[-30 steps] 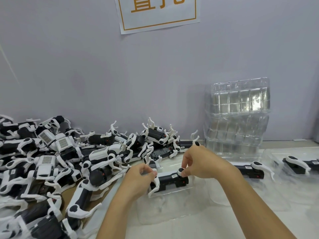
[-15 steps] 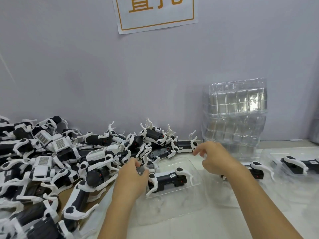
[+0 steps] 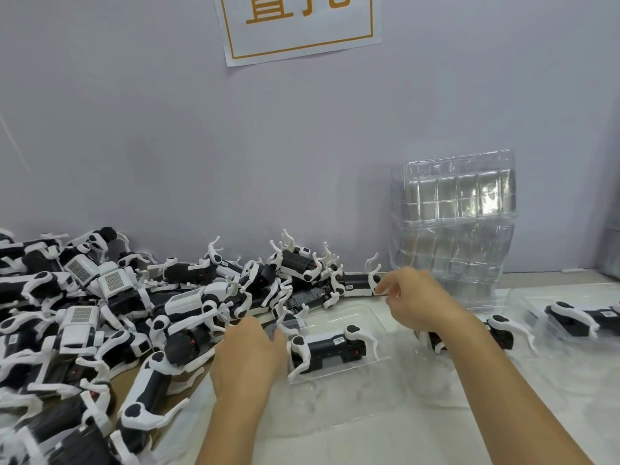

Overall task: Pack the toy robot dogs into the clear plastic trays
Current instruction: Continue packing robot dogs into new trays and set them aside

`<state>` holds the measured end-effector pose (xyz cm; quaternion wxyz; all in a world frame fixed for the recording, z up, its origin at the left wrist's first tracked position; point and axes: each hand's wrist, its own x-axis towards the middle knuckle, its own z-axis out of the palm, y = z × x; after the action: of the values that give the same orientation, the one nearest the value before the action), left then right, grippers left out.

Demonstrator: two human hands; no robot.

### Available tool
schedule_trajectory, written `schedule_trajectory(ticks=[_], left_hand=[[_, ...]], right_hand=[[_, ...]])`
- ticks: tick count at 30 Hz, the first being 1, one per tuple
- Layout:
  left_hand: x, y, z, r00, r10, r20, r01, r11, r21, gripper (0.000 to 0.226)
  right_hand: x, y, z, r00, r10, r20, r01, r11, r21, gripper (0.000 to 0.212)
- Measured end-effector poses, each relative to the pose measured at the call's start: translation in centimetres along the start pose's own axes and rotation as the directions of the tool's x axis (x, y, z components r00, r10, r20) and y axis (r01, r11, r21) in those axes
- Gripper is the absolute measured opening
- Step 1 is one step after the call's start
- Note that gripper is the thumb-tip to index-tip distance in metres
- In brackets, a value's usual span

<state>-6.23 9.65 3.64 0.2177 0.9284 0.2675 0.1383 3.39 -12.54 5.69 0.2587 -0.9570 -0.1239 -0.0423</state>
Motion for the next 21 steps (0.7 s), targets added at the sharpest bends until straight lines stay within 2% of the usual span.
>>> schedule_trajectory(ticks=[4, 9, 12, 16, 21], left_hand=[[-0.1, 0.5, 0.0, 0.994, 0.087, 0.072, -0.066, 0.967, -0.246, 0.031], [0.2, 0.3, 0.0, 0.990, 0.097, 0.098, -0.047, 0.905, -0.422, 0.023], [0.2, 0.3, 0.1, 0.983, 0.103, 0.153, -0.015, 0.873, -0.488, 0.019], [0.0, 0.7, 0.5, 0.971, 0.131, 0.198, -0.011, 0.858, -0.514, 0.018], [0.2, 0.5, 1.0, 0.950, 0.167, 0.263, 0.014, 0.821, -0.571, 0.024]], right_hand=[[0.0, -0.1, -0.3, 0.997, -0.006, -0.071, 0.010, 0.999, 0.052, 0.038], [-0.1, 0.0, -0.2, 0.997, -0.006, -0.075, 0.010, 0.998, 0.055, 0.042], [0.0, -0.1, 0.2, 0.998, -0.025, -0.059, 0.030, 0.996, 0.083, 0.034], [0.2, -0.3, 0.7, 0.997, -0.061, 0.049, 0.057, 0.995, 0.084, 0.023], [0.3, -0.1, 0.8, 0.999, -0.050, 0.021, 0.049, 0.997, 0.065, 0.025]])
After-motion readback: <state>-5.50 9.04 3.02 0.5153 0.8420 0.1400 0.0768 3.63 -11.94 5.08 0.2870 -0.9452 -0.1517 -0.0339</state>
